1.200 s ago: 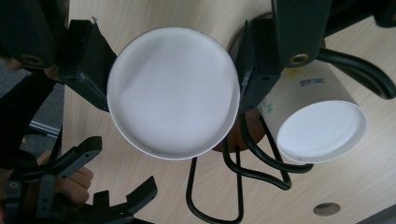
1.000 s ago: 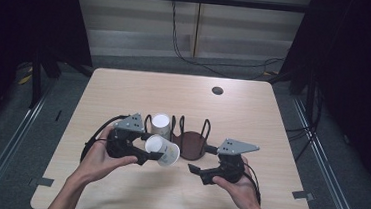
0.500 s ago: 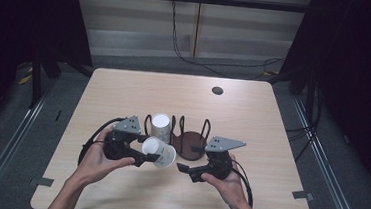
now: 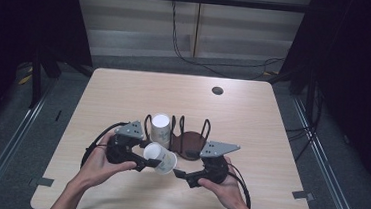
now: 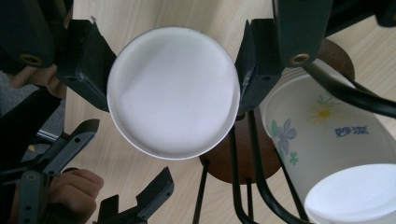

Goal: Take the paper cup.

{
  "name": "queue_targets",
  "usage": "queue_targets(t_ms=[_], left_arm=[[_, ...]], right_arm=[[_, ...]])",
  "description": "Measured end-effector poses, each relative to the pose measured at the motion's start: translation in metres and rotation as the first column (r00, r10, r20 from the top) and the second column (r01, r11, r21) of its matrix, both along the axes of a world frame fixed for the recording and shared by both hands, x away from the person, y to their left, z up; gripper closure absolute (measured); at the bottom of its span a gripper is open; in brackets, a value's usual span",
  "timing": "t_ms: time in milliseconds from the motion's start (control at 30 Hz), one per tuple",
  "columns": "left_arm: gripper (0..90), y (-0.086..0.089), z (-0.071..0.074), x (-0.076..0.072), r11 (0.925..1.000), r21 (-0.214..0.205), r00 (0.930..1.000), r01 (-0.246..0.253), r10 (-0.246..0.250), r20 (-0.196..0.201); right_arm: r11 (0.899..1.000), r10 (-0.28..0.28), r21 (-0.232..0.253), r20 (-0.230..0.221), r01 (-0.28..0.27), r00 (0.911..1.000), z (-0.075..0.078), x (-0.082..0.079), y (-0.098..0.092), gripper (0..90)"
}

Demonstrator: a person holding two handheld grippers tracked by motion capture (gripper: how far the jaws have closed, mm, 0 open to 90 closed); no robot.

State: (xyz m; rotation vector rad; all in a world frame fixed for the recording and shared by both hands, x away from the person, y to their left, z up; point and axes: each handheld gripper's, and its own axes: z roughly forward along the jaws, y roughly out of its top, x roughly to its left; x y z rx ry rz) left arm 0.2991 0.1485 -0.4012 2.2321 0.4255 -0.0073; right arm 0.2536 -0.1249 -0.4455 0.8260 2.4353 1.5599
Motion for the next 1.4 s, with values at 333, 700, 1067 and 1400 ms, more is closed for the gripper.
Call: queue_targets(t_ms=[333, 700, 1067, 1400], left_arm=[[35.6, -0.01, 0.003, -0.006, 0.9993, -0.012, 0.9993, 0.036, -0.036, -0.012], [35.8, -0.013, 0.002, -0.008, 0.9985, -0.019, 0.9985, 0.052, -0.052, -0.02], [36.0, -0.02, 0.005, -0.011, 0.9951, -0.042, 0.9931, 0.09, -0.093, -0.072], [36.0, -0.021, 0.007, -0.012, 0.9924, -0.067, 0.9904, 0.103, -0.109, -0.085]], right_arm=[[0.999, 0.032, -0.014, -0.003, -0.032, 0.9995, -0.002, -0.001, 0.002, 21.4], [0.996, 0.083, -0.031, 0.011, -0.083, 0.9965, -0.005, -0.005, 0.008, 21.7], [0.994, 0.103, -0.024, 0.025, -0.103, 0.9943, -0.005, -0.006, 0.011, 20.9], [0.992, 0.126, -0.031, 0.046, -0.125, 0.991, -0.006, -0.008, 0.016, 20.4]])
